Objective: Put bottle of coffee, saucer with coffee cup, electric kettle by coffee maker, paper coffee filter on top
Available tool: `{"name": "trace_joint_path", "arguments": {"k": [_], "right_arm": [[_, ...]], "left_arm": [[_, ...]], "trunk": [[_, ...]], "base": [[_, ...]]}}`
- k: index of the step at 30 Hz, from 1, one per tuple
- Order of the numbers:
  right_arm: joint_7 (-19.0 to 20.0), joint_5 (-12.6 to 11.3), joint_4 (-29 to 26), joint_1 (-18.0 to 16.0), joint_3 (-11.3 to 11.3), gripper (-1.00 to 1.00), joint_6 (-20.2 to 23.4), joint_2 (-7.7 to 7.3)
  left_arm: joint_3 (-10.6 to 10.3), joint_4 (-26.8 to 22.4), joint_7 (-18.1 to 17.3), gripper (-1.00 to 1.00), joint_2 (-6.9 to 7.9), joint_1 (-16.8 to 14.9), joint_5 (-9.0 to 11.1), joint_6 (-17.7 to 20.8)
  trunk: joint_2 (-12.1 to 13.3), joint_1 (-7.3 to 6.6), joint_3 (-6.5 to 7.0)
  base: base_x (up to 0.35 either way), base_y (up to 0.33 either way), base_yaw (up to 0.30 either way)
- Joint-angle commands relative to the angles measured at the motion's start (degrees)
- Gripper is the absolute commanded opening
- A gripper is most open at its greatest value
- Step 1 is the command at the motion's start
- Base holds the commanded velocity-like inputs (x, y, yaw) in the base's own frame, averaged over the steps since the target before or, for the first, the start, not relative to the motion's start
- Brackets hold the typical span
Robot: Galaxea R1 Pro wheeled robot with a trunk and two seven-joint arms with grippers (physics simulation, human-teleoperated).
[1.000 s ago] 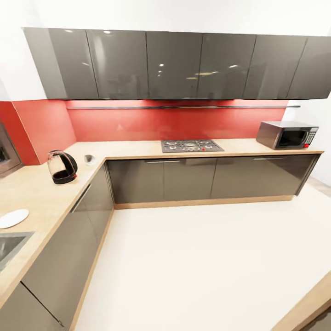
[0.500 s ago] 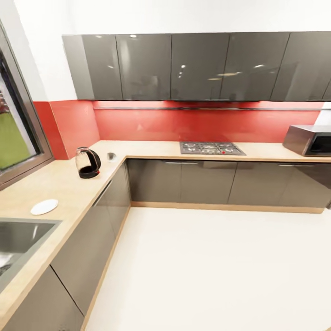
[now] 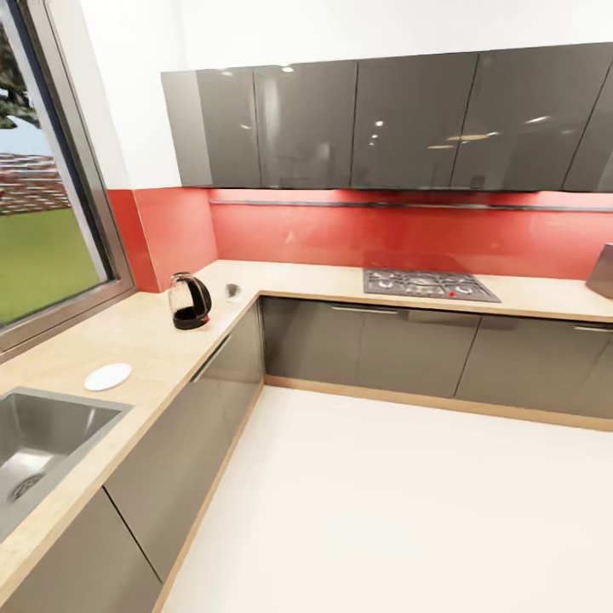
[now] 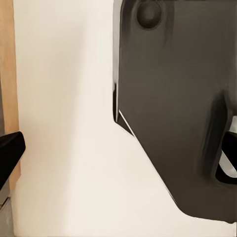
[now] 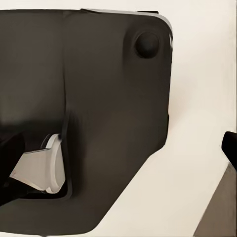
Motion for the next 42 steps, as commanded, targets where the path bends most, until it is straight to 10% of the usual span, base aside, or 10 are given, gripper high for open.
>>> {"name": "trace_joint_path", "arguments": {"k": [1, 42], "right_arm": [[0.0, 0.0, 0.0, 0.0, 0.0, 1.00, -0.2, 0.00], [0.0, 0.1, 0.0, 0.0, 0.0, 1.00, -0.3, 0.00]], "left_arm": [[0.1, 0.0, 0.0, 1.00, 0.04, 0.0, 0.1, -0.2], [0.4, -1.9, 0.4, 1.00, -0.02, 0.0, 0.1, -0.1]], "trunk": [[-0.1, 0.05, -0.12], [-0.1, 0.05, -0.11]], "base": [[0.238, -0.214, 0.279], [0.125, -0.089, 0.284]]}}
